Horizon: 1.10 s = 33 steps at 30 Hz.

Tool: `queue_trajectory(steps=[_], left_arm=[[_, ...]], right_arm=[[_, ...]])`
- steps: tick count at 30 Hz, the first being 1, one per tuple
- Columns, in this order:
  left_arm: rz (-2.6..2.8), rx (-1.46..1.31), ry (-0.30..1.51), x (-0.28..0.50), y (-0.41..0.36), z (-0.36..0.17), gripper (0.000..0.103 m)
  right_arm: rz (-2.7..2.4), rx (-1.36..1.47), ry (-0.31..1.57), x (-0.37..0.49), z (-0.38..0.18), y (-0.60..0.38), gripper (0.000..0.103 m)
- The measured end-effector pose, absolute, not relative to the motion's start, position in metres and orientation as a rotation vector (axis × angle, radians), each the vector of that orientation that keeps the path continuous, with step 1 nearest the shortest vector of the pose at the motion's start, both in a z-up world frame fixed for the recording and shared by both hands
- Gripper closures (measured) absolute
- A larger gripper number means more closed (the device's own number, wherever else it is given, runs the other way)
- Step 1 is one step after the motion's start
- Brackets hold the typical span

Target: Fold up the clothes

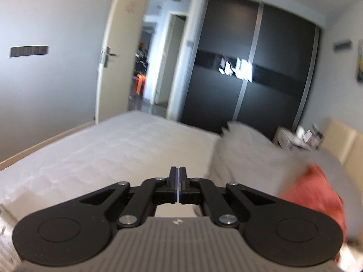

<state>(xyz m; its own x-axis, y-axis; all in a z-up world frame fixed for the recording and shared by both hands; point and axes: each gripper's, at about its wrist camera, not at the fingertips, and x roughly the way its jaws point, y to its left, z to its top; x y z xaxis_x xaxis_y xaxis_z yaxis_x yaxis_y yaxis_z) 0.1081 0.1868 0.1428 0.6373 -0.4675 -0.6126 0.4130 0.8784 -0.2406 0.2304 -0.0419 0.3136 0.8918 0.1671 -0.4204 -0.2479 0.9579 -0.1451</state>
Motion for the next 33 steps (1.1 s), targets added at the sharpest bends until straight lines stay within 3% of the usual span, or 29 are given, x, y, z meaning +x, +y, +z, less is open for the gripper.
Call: queue_trajectory(steps=[8,14,20,22,24,26,33], left_arm=[[-0.301,-0.133,1.114,0.162,0.241,0.034,0.085],[-0.304,-0.115,1.134,0.162,0.244,0.022,0.085],[-0.302,-0.049,1.145,0.160,0.241,0.014,0.082],[-0.308,0.008,1.163,0.158,0.239,0.016,0.072],[-0.307,0.057,1.143,0.154,0.235,0.024,0.048],[-0.302,0.085,1.080,0.148,0.231,0.038,0.048],[-0.302,0.101,0.868,0.182,0.190,0.055,0.043]], right_arm=[[0.418,-0.254,0.624,0.302,0.215,0.047,0.101],[0.430,-0.287,0.794,0.301,0.145,0.004,0.098],[0.366,-0.287,0.909,0.265,0.123,-0.102,0.096],[0.319,-0.254,0.923,0.248,0.121,-0.142,0.094],[0.269,-0.214,0.929,0.230,0.120,-0.182,0.080],[0.216,-0.169,0.926,0.211,0.118,-0.221,0.061],[0.033,0.041,0.934,0.156,0.090,-0.332,0.061]])
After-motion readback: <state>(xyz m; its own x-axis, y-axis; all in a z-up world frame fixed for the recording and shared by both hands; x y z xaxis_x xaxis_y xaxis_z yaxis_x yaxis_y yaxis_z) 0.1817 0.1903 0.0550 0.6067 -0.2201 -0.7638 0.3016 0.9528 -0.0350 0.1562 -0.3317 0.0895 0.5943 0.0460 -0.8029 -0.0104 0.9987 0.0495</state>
